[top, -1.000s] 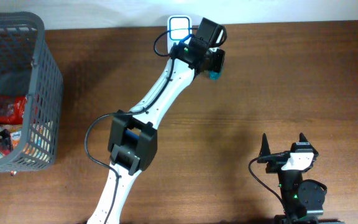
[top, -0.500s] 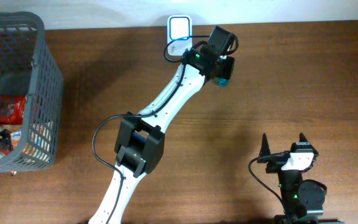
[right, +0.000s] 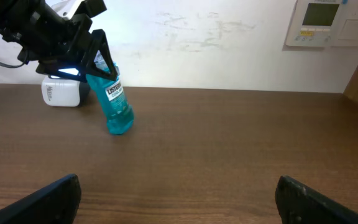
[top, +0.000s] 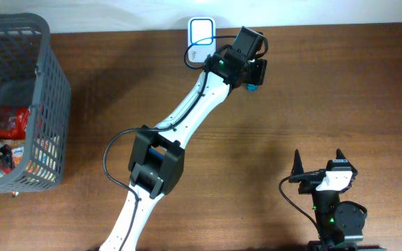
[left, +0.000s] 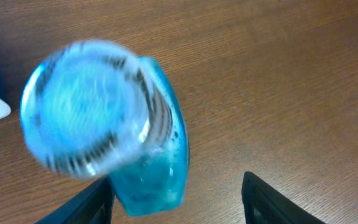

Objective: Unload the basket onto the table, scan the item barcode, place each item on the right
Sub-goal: 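Carry the bottle to the white scanner and hold it over it, then set the bottle upright on the table right of the scanner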

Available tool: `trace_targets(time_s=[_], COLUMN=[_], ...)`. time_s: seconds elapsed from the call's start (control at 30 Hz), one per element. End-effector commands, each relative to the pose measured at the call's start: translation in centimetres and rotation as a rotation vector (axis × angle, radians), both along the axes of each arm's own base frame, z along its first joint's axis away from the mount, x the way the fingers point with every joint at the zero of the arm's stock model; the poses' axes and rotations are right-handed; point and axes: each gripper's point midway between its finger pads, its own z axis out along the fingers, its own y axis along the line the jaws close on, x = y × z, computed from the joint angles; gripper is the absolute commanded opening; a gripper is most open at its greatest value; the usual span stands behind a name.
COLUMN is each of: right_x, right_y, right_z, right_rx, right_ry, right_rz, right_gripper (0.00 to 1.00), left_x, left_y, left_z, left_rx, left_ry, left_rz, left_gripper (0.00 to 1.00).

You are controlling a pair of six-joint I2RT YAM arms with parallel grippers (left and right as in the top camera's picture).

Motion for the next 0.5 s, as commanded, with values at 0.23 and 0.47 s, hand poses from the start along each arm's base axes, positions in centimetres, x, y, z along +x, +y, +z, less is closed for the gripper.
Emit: trace_targets(time_s=[0.23, 0.47], right_x=[-0.02, -0.02], right_y=[-0.37, -0.37], right_z=[-0.33, -0.32], right_rx=[-0.001, -0.001], right_ry=[0.006, 0.005], right_rz=[-0.02, -0.02], right_gripper=[0.99, 0.99], left_x=[0.63, 0.93], left_y=[-0.04, -0.48], left_z=[1.0, 1.51], left_rx=[-0.013, -0.031], left_ry=[-0.029, -0.052], left_rz=[0.007, 0.004], left_gripper=[0.63, 0.63])
